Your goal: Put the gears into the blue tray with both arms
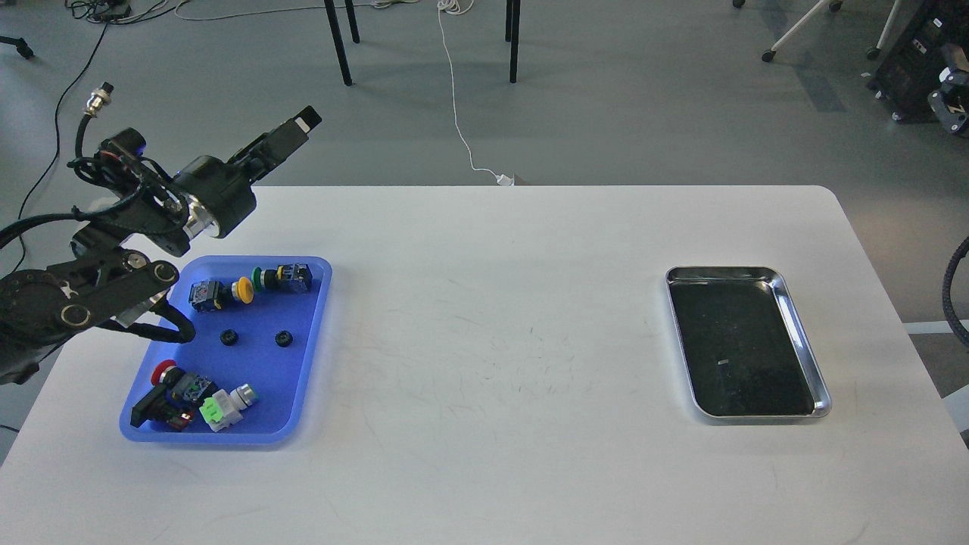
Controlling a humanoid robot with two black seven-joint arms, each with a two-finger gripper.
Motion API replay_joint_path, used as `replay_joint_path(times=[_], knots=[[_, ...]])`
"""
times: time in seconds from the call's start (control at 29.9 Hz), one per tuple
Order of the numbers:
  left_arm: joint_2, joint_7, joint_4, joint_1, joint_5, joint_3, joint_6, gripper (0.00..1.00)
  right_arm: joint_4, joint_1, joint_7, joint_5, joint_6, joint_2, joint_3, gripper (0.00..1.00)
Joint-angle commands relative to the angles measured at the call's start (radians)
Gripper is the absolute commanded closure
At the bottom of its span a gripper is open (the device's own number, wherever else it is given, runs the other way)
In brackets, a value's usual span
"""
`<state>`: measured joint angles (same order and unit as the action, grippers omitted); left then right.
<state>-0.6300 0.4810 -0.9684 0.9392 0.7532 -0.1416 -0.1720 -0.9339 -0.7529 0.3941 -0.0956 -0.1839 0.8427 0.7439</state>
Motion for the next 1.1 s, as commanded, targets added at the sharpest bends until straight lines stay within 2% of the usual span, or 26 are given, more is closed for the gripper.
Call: replay_joint_path(times=[0.0, 0.17, 0.27, 0.33, 0.5, 0.57, 0.67, 0.74, 0.84, 1.07], knots=[[0.048, -0.004, 0.042, 0.015, -0.21, -0.131, 0.178, 0.02, 0.004, 0.001, 0.002, -0.004, 0.009, -0.016, 0.058, 0.01], [0.167, -0.015, 0.229, 0.007, -0.426, -0.338, 0.392, 0.02, 0.007, 0.026, 0.0, -0.024, 0.011, -0.083, 0.084, 0.02], [0.21, -0.039, 0.341, 0.006, -0.558, -0.387, 0.515, 0.02, 0.009, 0.05, -0.011, -0.053, -0.005, -0.108, 0.08, 0.01], [0.237, -0.062, 0.394, 0.006, -0.659, -0.404, 0.554, 0.02, 0.02, 0.064, -0.02, -0.064, -0.014, -0.131, 0.081, 0.01], [0.311, -0.177, 0.522, 0.004, -0.846, -0.411, 0.568, 0.02, 0.133, 0.064, -0.084, -0.094, -0.048, -0.235, 0.095, 0.01], [0.337, -0.202, 0.559, 0.003, -0.879, -0.412, 0.583, 0.02, 0.216, 0.056, -0.11, -0.101, -0.048, -0.283, 0.115, 0.01], [0.351, -0.205, 0.594, 0.001, -0.896, -0.412, 0.623, 0.02, 0.318, 0.04, -0.172, -0.101, -0.06, -0.333, 0.164, 0.01], [0.354, -0.203, 0.603, 0.001, -0.911, -0.417, 0.644, 0.02, 0.355, 0.026, -0.189, -0.101, -0.08, -0.367, 0.19, 0.01], [0.36, -0.205, 0.599, -0.003, -0.937, -0.443, 0.646, 0.02, 0.386, 0.023, -0.192, -0.101, -0.111, -0.387, 0.206, 0.01], [0.375, -0.2, 0.59, -0.01, -0.936, -0.464, 0.649, 0.01, 0.397, 0.018, -0.167, -0.101, -0.132, -0.396, 0.199, 0.01]])
